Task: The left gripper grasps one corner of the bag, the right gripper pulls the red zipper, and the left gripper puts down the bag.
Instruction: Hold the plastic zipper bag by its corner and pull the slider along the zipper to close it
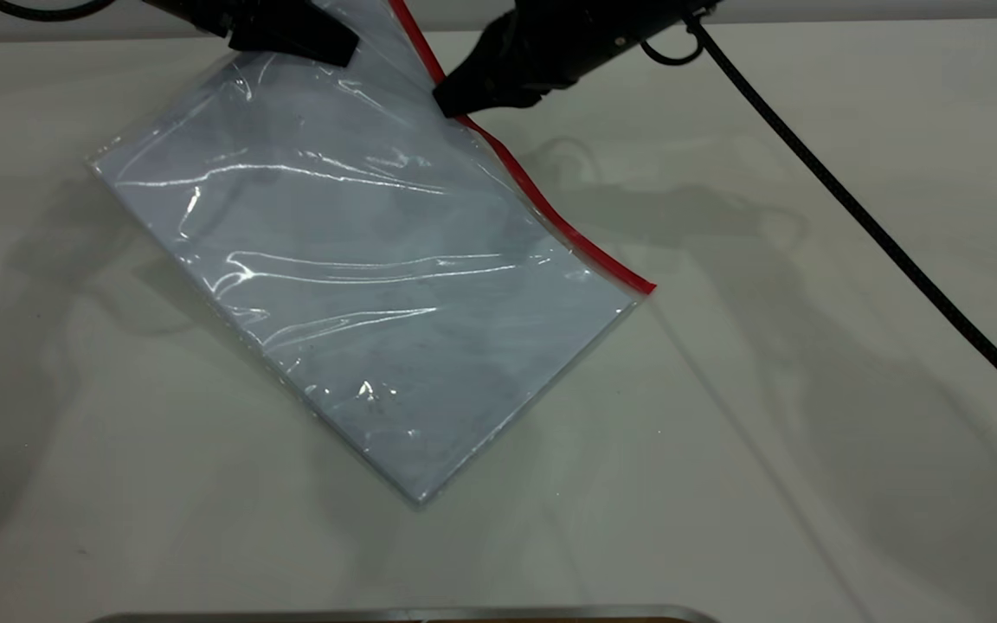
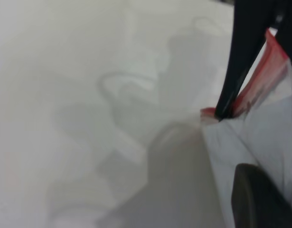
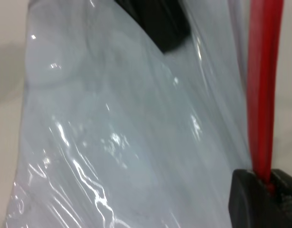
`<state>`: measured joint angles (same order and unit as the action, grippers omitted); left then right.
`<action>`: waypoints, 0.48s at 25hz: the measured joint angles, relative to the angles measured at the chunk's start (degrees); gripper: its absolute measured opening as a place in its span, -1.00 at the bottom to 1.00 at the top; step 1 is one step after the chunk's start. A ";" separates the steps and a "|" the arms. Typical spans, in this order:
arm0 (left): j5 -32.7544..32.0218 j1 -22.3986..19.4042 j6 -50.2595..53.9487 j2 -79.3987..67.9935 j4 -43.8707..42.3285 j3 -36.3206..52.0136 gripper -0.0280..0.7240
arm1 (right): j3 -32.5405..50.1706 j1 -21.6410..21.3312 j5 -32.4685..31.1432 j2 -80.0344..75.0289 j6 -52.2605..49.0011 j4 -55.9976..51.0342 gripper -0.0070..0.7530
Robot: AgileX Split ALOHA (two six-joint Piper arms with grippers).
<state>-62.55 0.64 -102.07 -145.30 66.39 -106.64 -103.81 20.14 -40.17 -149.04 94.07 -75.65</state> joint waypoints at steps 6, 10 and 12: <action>0.06 -1.38 -1.23 -0.09 4.56 0.04 -0.78 | 0.19 -3.75 0.09 -2.82 -1.48 3.18 -0.88; 0.31 -1.83 -2.21 -0.03 7.67 0.04 -0.78 | 0.24 -6.49 0.28 -3.34 -1.74 5.07 -0.88; 0.31 -1.83 -2.51 -0.03 8.79 0.04 -0.78 | 0.24 -7.62 -1.07 -3.34 -2.55 6.70 -0.88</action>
<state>-62.24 -1.19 -104.58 -145.33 75.17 -106.61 -103.57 12.52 -41.24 -152.39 91.52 -68.95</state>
